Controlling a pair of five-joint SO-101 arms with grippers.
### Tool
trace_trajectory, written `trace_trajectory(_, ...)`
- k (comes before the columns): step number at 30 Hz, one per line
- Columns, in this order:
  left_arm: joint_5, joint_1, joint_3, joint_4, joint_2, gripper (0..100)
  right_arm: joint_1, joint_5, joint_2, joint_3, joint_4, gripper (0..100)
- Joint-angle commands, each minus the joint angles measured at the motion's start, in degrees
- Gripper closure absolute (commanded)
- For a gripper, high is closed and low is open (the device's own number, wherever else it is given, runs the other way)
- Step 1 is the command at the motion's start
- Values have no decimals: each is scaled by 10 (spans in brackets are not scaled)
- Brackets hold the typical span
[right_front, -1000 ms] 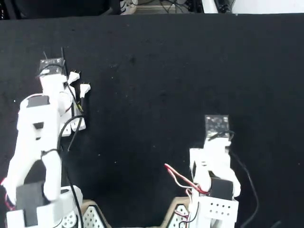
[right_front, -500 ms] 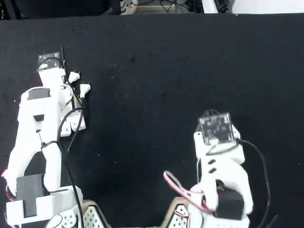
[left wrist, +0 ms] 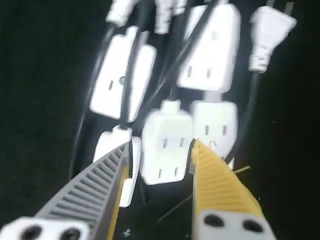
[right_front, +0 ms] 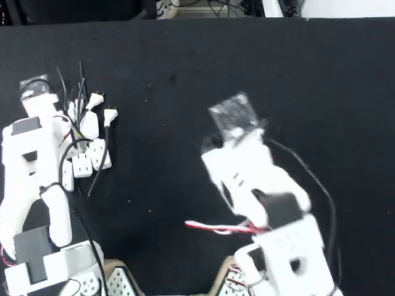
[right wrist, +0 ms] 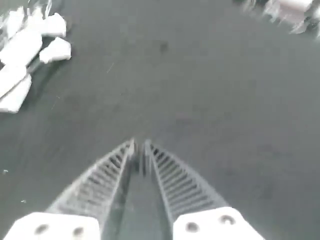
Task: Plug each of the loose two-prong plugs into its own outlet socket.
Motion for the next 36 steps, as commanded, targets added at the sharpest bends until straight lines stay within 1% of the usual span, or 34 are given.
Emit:
trace_trajectory(1, -50, 31, -5, 10, -8, 797, -16, -32, 83, 31, -81, 983)
trace_trajectory(3, -54, 48, 6, 8, -8, 797, -16, -37, 103, 64, -111, 983)
trace_trajectory(6, -42, 52, 8, 5, -7, 797, -19, -37, 106, 116, -152, 985)
trace_trajectory(9, -42, 52, 36, -34, -7, 797, -19, -36, 106, 148, -181, 986)
trace_trajectory(14, -56, 39, 87, -96, -7, 797, -19, -33, 106, 160, -190, 986)
trace_trajectory(17, -84, 18, 98, -116, -7, 797, -19, -33, 106, 163, -190, 986)
trace_trajectory(20, -85, -2, 92, -127, 6, 797, -19, -36, 106, 164, -189, 986)
trace_trajectory(23, -88, -3, 56, -107, 55, 796, -19, -36, 106, 164, -188, 986)
trace_trajectory(29, -95, -6, -91, 17, 189, 762, -19, -36, 106, 164, -187, 986)
trace_trajectory(31, -95, -3, -113, 33, 205, 762, -19, -36, 106, 164, -186, 986)
trace_trajectory(36, -95, 0, -115, 33, 209, 774, -19, -36, 106, 164, -186, 986)
